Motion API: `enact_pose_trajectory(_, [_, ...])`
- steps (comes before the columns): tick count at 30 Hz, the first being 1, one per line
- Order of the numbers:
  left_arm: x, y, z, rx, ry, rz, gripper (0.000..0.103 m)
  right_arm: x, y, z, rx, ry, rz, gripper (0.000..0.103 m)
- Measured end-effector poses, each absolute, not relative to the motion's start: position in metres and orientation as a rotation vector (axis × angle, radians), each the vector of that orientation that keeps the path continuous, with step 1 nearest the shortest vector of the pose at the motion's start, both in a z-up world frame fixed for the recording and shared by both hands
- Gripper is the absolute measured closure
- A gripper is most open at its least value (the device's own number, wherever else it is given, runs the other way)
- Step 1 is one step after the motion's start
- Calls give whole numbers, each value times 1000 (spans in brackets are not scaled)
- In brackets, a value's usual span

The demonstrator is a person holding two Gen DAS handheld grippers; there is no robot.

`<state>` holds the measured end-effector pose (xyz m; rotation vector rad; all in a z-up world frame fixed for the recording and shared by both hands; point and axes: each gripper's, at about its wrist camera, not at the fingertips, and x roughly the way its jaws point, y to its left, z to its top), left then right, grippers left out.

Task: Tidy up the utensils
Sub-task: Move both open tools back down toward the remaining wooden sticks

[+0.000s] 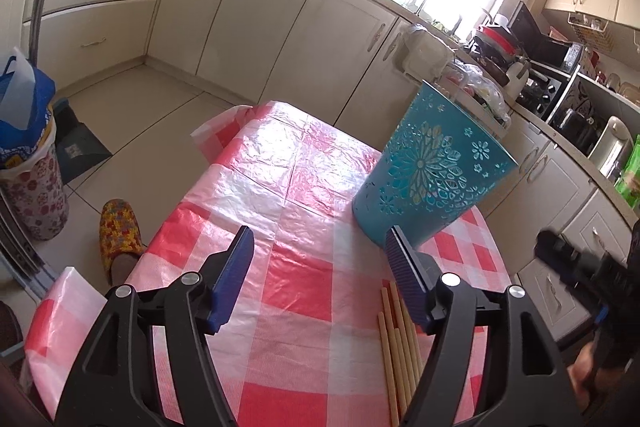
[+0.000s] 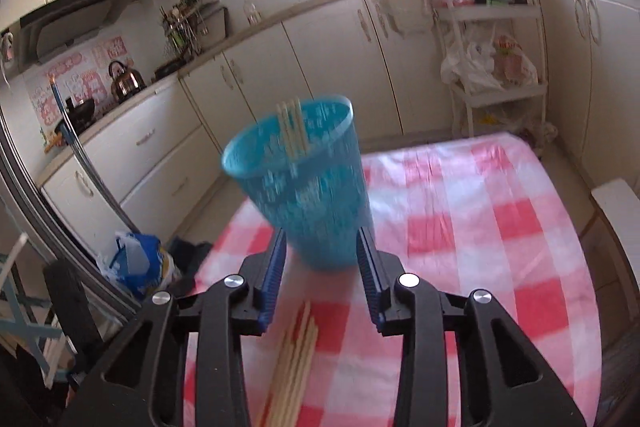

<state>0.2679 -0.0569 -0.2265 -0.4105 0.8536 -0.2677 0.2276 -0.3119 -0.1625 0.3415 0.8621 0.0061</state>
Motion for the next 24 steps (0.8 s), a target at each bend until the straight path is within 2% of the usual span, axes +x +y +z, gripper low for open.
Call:
enact_pose_trajectory(6, [236,-67,-208,-314,860,-293,36,202,-288,-207,309,1025,13,67])
enact_pose_trajectory(9, [220,-68,-207,-306,887,-294,33,210,-276,-222,278,1085,28,72])
enact_pose_trajectory(14, [202,-66,-211,-315,927,-297,33,221,-264,-235,219,1120,8,79])
enact_pose_trajectory(21, [196,-66,-216,-305,951,-304,32,226,-253,-244,127,1139,-5,81])
enact_pose_trajectory(23, [197,-69,-217,-301,957,-305,32,226,-250,-243,74,1145,-5,83])
enact_pose_trajectory(24, [198,-70,-217,-297,961,-306,32,227,-249,-243,49,1150,-9,88])
